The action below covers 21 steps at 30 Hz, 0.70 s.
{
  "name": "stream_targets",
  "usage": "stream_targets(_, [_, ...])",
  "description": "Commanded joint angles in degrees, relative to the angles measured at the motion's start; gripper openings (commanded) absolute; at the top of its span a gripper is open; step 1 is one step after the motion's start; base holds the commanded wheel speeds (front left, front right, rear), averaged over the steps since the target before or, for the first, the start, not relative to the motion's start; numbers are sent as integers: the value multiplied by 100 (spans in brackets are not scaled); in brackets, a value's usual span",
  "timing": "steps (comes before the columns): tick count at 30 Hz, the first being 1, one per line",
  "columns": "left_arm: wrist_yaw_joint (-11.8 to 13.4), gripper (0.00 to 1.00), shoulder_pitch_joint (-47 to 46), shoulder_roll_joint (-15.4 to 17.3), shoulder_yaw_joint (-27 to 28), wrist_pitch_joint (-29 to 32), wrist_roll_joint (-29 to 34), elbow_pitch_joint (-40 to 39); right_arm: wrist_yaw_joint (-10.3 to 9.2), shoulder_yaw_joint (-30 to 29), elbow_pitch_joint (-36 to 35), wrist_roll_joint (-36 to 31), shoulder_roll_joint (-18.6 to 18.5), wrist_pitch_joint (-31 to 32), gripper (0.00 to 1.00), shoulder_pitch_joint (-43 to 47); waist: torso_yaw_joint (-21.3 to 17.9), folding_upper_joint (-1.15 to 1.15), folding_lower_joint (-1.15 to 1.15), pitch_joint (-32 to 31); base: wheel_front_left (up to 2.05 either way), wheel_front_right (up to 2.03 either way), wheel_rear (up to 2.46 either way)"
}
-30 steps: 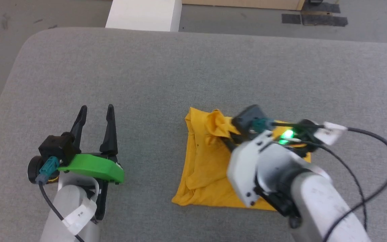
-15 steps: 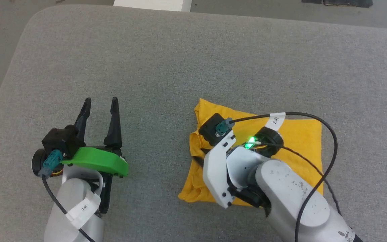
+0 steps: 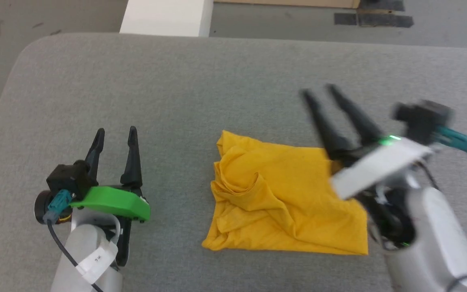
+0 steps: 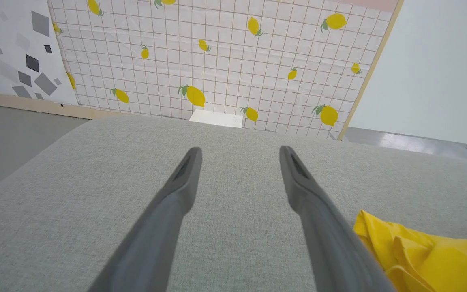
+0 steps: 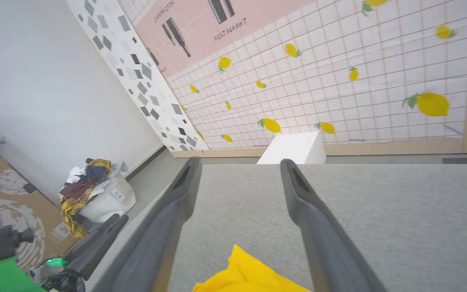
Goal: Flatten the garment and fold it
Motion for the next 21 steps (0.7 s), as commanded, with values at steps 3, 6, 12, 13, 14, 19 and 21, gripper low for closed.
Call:
stream_targets(3, [-39, 100, 118, 27, 35, -21, 41, -45, -8, -646, -106, -115, -2, -278, 100, 517, -202, 0, 0, -208, 0, 0, 0])
stream_targets(6, [-40, 100, 148, 29, 26, -21, 37, -51, -8, -1115, 24, -260, -2, -309, 100, 936, -237, 0, 0, -253, 0, 0, 0])
stream_targets(12, [-40, 100, 194, 43, -5, -21, 36, -60, -8, -1492, 564, -353, -2, 72, 100, 1487, -267, 0, 0, -299, 0, 0, 0])
stream_targets(13, [-40, 100, 201, 46, -13, -21, 36, -60, -8, -1533, 678, -384, -2, 178, 100, 1540, -267, 0, 0, -302, 0, 0, 0])
stream_targets(14, [-40, 100, 205, 48, -18, -21, 35, -59, -8, -1548, 771, -394, -2, 276, 100, 1573, -266, 0, 0, -302, 0, 0, 0])
stream_targets(19, [-40, 100, 221, 65, -44, -21, 18, -42, -8, -1438, 1113, -400, -2, 779, 100, 1617, -244, 0, 0, -280, 0, 0, 0])
stream_targets(21, [-40, 100, 212, 65, -58, -21, 11, -33, -8, -1384, 1195, -445, -2, 912, 100, 1593, -226, 0, 0, -263, 0, 0, 0])
